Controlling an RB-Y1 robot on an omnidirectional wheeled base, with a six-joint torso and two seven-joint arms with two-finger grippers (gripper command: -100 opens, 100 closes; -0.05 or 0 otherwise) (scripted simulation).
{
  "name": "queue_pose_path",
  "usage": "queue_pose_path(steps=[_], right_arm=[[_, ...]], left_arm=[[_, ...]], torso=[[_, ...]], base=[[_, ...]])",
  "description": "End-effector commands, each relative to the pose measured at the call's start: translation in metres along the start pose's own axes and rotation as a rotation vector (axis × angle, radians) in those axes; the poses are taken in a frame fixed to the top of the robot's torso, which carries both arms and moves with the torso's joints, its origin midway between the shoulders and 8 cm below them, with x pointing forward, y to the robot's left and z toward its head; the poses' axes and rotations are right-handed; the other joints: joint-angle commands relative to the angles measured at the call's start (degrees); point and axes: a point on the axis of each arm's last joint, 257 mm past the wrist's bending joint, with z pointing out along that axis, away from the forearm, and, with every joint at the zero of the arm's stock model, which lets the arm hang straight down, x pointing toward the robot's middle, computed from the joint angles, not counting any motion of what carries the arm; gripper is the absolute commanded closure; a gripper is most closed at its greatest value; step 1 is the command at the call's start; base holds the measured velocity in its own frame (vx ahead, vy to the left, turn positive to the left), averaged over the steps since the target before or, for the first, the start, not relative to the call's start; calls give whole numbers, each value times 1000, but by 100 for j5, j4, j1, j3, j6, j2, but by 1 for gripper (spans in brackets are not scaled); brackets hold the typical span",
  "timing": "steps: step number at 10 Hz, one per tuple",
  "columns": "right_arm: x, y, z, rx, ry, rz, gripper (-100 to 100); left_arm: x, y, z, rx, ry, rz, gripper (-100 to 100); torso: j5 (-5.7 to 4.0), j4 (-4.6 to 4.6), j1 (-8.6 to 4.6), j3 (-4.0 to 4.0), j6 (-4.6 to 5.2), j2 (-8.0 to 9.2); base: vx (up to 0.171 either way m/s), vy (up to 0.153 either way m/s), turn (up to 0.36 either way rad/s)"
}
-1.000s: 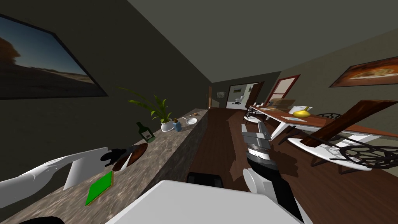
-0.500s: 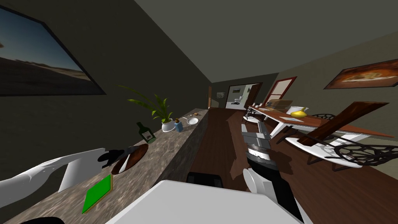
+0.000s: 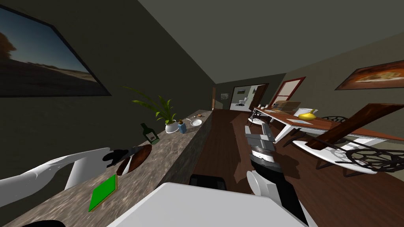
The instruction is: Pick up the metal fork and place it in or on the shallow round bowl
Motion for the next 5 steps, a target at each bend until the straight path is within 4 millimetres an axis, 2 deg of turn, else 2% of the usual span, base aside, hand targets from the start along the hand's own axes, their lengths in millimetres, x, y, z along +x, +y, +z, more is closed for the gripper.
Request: queue_pose_path(steps=[1, 3, 5], right_arm=[[0, 0, 0, 0, 0, 0, 0], [0, 0, 0, 0, 0, 0, 0], [0, 0, 0, 0, 0, 0, 0]], left_arm=[[-11, -20, -5, 12, -4, 11, -100], [-20, -43, -12, 29, -4, 26, -100], [-25, -67, -19, 45, -2, 44, -100]], torso=[[0, 0, 0, 0, 0, 0], [3, 1, 11, 2, 2, 4], [2, -1, -3, 0, 4, 0]], base=[[-19, 52, 175], [-16, 48, 112], [1, -1, 23]])
